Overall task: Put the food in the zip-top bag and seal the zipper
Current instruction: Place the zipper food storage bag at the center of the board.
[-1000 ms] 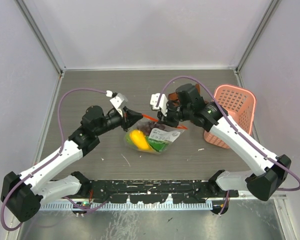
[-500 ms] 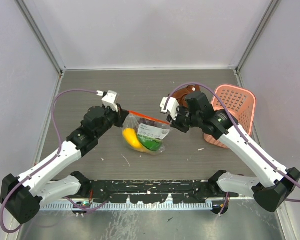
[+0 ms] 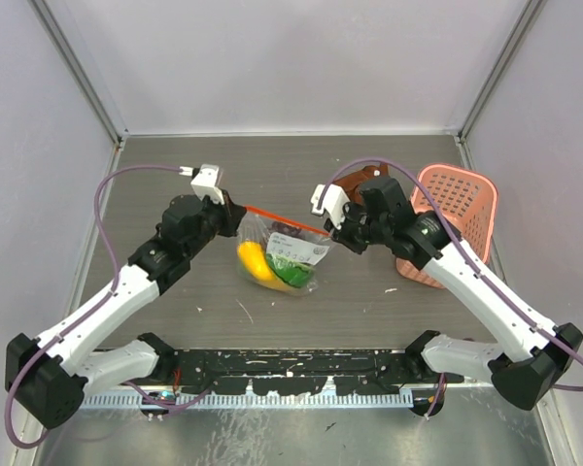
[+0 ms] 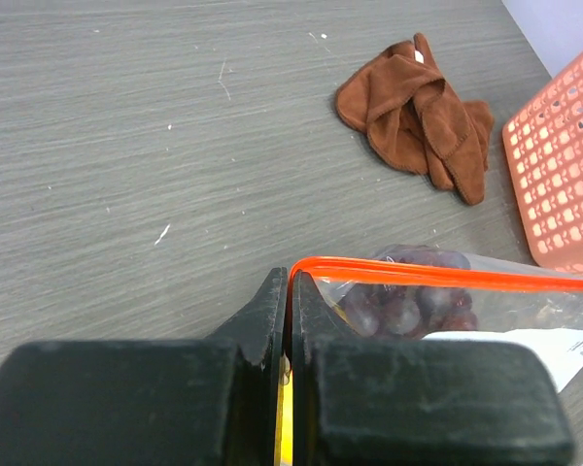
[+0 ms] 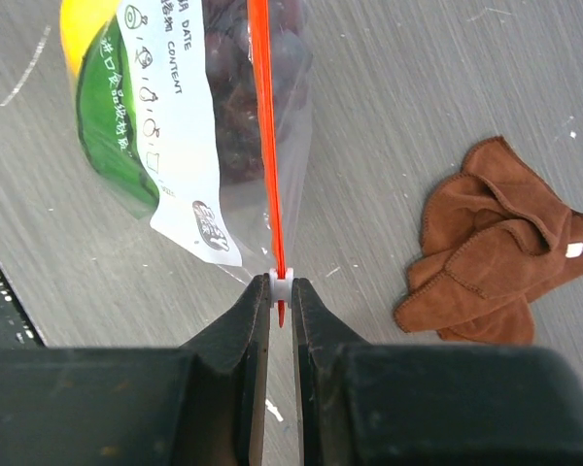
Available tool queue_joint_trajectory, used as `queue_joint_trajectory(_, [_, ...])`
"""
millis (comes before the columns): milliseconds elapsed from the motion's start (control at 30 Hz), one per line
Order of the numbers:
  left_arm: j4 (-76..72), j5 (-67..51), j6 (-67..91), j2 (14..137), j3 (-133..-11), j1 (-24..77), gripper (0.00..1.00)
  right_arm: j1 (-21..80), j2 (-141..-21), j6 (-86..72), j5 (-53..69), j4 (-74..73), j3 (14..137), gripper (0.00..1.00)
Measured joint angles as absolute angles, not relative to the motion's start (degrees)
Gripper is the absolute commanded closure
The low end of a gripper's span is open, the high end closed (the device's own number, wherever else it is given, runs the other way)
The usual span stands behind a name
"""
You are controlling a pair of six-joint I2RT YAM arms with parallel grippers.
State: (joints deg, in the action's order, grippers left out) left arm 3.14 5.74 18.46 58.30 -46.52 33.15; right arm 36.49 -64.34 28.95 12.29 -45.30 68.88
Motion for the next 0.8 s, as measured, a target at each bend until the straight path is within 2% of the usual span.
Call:
queue_joint_trajectory(267, [3.14,6.44,16.93,67.4,-54.46,31.16,1.0,32.6,-73.03,31.62,6.74,-41.95,74.48,0.99])
queue_joint_trajectory(500, [1.21,6.02,15.22,75.18,-62.13,29.56,1.0,31.24,-74.61,32.99,3.73,-33.39,75.64,0.99])
queue_joint_trajectory(600, [0.6,4.95,15.53,75.77,-61.52,29.45,1.0,31.22,-73.58,32.84,5.43,-30.13,72.84,1.0])
queue_joint_trajectory(800, [1.89,1.63,18.94,73.65,-54.76,29.32,1.0,31.22,-67.79,28.08,11.73,-27.94,58.98,1.0])
